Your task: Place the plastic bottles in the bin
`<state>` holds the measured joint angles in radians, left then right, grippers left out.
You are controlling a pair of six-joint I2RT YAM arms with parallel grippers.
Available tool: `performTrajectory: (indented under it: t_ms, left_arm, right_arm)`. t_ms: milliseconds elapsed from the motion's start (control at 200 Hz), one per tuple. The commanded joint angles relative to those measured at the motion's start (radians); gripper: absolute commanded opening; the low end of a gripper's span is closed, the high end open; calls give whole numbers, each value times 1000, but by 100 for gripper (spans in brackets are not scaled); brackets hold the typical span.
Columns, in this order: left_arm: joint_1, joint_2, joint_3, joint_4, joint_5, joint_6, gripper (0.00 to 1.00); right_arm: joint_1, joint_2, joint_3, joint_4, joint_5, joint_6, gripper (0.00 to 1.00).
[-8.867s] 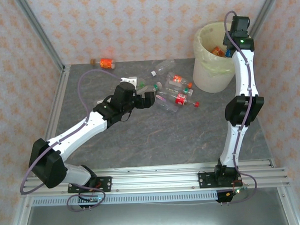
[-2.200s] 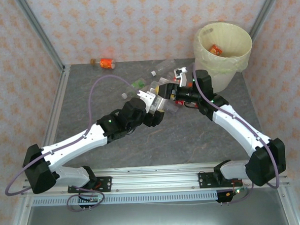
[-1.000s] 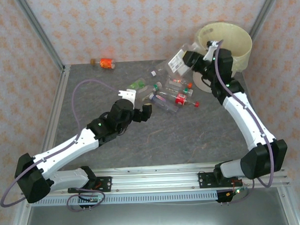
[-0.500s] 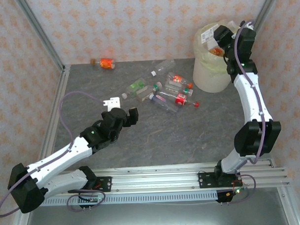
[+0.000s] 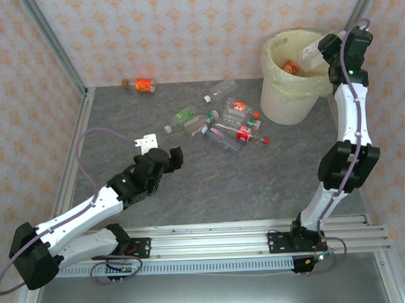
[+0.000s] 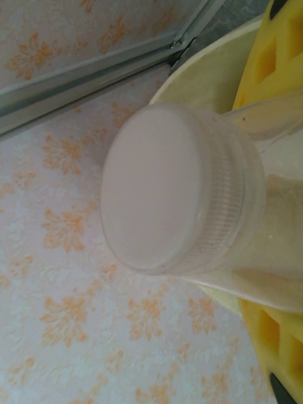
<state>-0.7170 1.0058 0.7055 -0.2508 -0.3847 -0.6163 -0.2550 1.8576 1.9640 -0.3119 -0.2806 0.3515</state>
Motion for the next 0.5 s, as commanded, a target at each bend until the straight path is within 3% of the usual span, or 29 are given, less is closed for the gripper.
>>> performTrajectory:
  t_ms: [0, 350, 495]
  left_arm:
    - [13, 14, 0, -39, -54, -53, 100]
    - [22, 35, -6, -69, -72, -105, 100]
    - [27, 51, -4, -63, -69, -111, 100]
  right_arm:
    - [7, 44, 104, -141, 16, -122, 45]
    - [7, 170, 320, -360, 272, -219, 50]
    - [14, 221, 378, -389, 281, -239, 53]
